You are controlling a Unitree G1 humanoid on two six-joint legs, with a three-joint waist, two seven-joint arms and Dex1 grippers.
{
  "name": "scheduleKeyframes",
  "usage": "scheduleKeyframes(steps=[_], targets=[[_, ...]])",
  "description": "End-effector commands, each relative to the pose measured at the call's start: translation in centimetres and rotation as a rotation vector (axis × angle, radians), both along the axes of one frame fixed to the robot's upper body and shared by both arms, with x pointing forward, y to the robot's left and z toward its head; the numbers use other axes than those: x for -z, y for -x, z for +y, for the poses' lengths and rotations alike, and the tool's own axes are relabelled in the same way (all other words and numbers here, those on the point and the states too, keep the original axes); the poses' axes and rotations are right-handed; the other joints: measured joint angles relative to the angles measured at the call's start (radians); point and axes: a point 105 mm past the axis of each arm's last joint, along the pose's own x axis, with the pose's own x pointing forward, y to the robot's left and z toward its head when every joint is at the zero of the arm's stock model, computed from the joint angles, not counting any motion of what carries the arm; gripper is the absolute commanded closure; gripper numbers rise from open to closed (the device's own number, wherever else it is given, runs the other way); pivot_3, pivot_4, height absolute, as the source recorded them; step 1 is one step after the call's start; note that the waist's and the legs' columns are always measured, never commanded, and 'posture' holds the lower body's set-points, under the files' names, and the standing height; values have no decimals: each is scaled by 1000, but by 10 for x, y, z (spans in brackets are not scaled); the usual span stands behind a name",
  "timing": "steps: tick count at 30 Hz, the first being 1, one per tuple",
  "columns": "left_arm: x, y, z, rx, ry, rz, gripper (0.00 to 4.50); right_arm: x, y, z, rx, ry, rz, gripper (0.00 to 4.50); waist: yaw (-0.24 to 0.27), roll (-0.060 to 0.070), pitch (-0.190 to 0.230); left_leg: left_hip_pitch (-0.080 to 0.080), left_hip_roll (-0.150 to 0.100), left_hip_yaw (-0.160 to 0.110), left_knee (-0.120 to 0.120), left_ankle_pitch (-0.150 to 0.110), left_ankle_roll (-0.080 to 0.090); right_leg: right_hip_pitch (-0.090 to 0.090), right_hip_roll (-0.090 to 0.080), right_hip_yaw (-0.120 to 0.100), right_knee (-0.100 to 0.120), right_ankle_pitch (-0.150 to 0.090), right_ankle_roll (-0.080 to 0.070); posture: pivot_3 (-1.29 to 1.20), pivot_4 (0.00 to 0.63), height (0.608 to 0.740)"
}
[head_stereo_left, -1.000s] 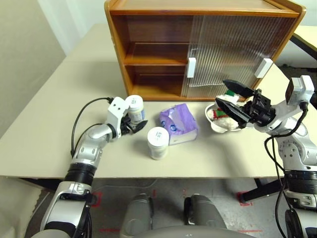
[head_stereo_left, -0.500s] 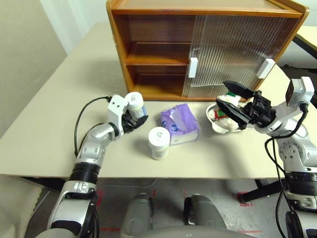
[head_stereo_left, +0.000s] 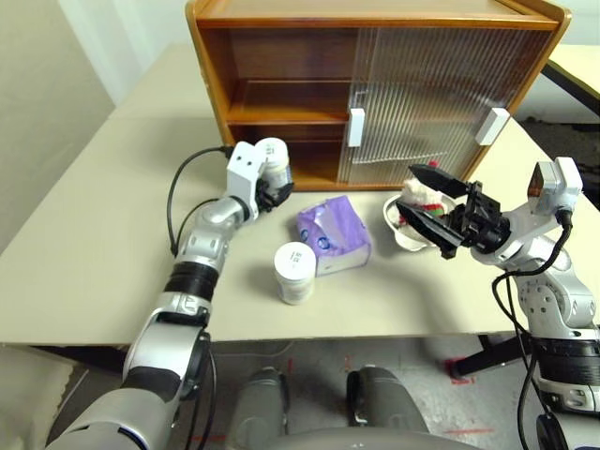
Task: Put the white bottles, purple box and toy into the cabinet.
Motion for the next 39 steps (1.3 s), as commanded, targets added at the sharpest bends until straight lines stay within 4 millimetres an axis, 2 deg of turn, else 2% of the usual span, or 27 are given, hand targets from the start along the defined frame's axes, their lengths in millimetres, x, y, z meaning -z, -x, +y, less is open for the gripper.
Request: scheduleKeyframes(steps=[1, 12, 24, 39], targets=[[-4, -10, -9, -24, -22, -39, 1354, -1, 3, 5, -12, 6, -6, 0, -1, 0, 0, 0, -1, 0, 0, 0, 0, 0, 0, 0, 0, 0, 0, -36, 0, 740], [-8, -31, -7, -168, -24, -50, 1354, -6, 4, 7, 4, 11, -9, 0, -21, -1, 0, -10, -4, 0, 1, 0, 0, -7, 0, -2, 0, 0, 1, -58, 2, 740], [-18, -40, -15, -216, -8, -58, 1354, 0, -8, 16, 133, 35, 36, 0, -24, -4, 4, -10, -4, 0, 1, 0, 0, -8, 0, -2, 0, 0, 1, -95, 55, 740], [-17, -42, -21, -255, 11, -34, 1354, -8, 8, 17, 222, 19, 69, 0, -50, -12, 38, -10, 1, -1, 0, 0, 0, -10, 0, -1, 1, 0, 0, -193, 127, 740]])
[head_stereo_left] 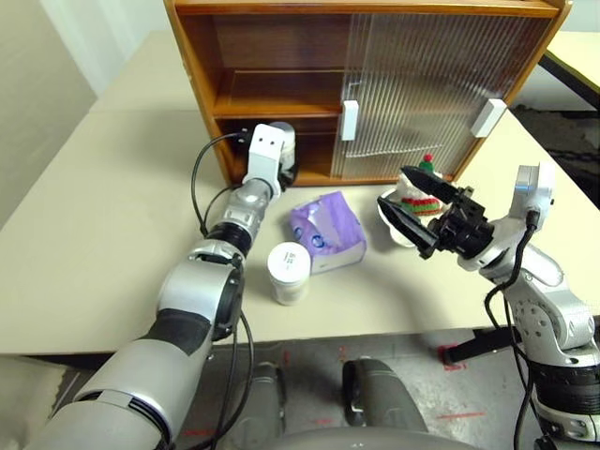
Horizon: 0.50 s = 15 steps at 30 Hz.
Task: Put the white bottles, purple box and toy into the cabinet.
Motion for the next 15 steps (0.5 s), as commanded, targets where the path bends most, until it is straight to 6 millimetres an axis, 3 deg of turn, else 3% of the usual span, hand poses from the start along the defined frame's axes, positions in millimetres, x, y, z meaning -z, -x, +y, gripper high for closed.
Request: scheduleKeyframes(steps=[1, 15], targets=[[-11, -3, -6, 12, 1, -36, 1354, -6, 3, -1, 31, -17, 6, 0, -5, 0, 6, 0, 0, 0, 0, 0, 0, 0, 0, 0, 0, 0, 0, -196, 131, 740], [-11, -4, -4, -16, -37, -34, 1354, -7, 4, 3, 35, -35, 20, 0, -29, -3, 21, 0, 1, -1, 0, 0, 0, 0, -1, 0, 0, 0, 0, -204, 141, 740]])
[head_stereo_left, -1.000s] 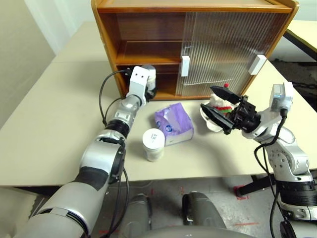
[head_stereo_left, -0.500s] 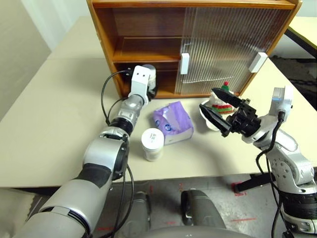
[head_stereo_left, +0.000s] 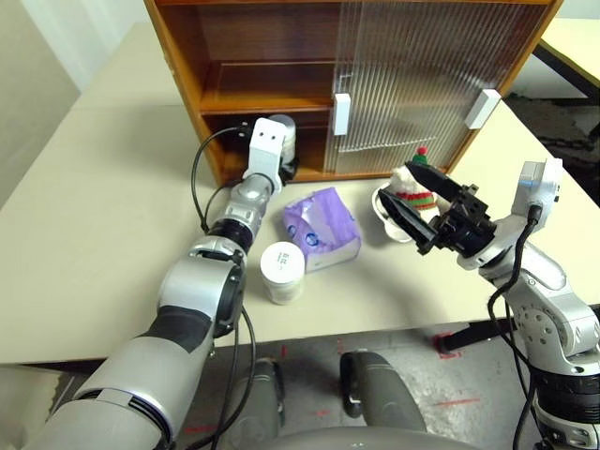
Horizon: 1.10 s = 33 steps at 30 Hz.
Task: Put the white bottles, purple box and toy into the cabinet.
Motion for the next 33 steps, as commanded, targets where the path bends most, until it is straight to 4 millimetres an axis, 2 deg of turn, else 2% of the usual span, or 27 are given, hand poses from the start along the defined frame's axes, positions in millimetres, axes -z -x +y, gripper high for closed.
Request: scheduleKeyframes(steps=[1, 3, 15, 26, 33], targets=[[-1, -1, -3, -13, -10, 14, 591, -1, 3, 2, -13, -8, -3, 0, -3, 0, 2, 0, 0, 0, 0, 0, 0, 0, 0, 0, 0, 0, 0, -204, 141, 740], [0, -1, -2, -21, 11, 21, 47, -1, 4, 2, -15, -9, -2, 0, -3, 0, 3, 0, 0, 0, 0, 0, 0, 0, 0, 0, 0, 0, 0, -202, 141, 740], [-1, -1, 2, -29, 55, 18, 47, 0, 0, 6, -50, -13, -5, 0, -3, 0, 8, 0, 0, 0, 0, 0, 0, -1, 0, 0, 0, 0, 0, -166, 121, 740], [13, 8, 4, 4, 113, 21, 47, 6, -5, 14, -118, -2, -19, 0, -1, 0, 8, 0, 0, 0, -1, 0, 0, -1, 0, 0, 0, 0, 0, -109, 96, 740], [20, 20, 13, 37, 112, 21, 47, 5, -8, 21, -164, 1, -27, 0, 4, 0, 7, 0, 0, 0, 0, 0, 0, -1, 0, 1, 1, 0, 0, -63, 87, 740]])
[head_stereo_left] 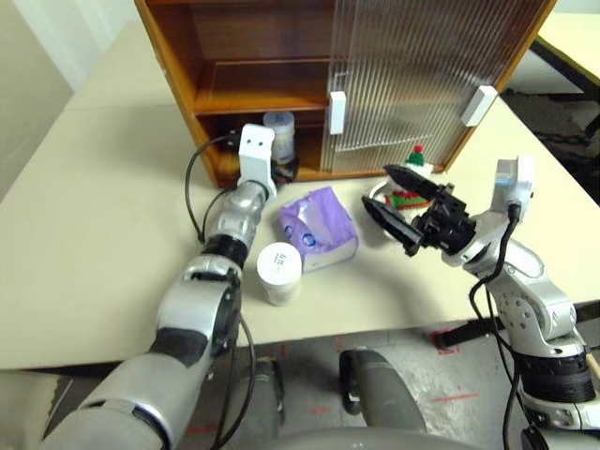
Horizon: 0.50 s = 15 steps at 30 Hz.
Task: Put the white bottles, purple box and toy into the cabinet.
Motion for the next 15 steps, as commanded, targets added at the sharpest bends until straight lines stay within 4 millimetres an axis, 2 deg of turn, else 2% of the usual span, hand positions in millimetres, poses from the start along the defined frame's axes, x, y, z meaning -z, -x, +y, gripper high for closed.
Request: scheduleKeyframes(steps=[1, 4, 7, 15], targets=[[14, 9, 5, 12, -19, 51, 47, -1, -4, 1, -10, -3, -11, 0, 3, 0, -1, 0, 0, 0, 0, 0, 0, 0, 0, 0, 0, 0, 0, -55, 86, 740], [10, 16, 10, 13, -18, 41, 47, -3, -6, 5, -26, -8, -17, 0, 7, 0, -1, 1, 0, 0, 0, 0, 0, 0, 0, 1, 1, 1, 0, -43, 84, 740], [6, 21, 12, 8, 8, 36, 679, -5, -7, 9, -38, -12, -19, 0, 17, 0, -1, 1, 0, 0, 0, 0, 0, 0, 0, 1, 2, 1, 0, -32, 82, 740], [-5, 25, 18, -39, 4, 3, 3863, -5, -11, 9, -43, -16, -21, 0, 52, 1, -1, 0, 0, 1, 1, 0, 0, -1, 0, 1, 2, 1, -1, -22, 73, 740]])
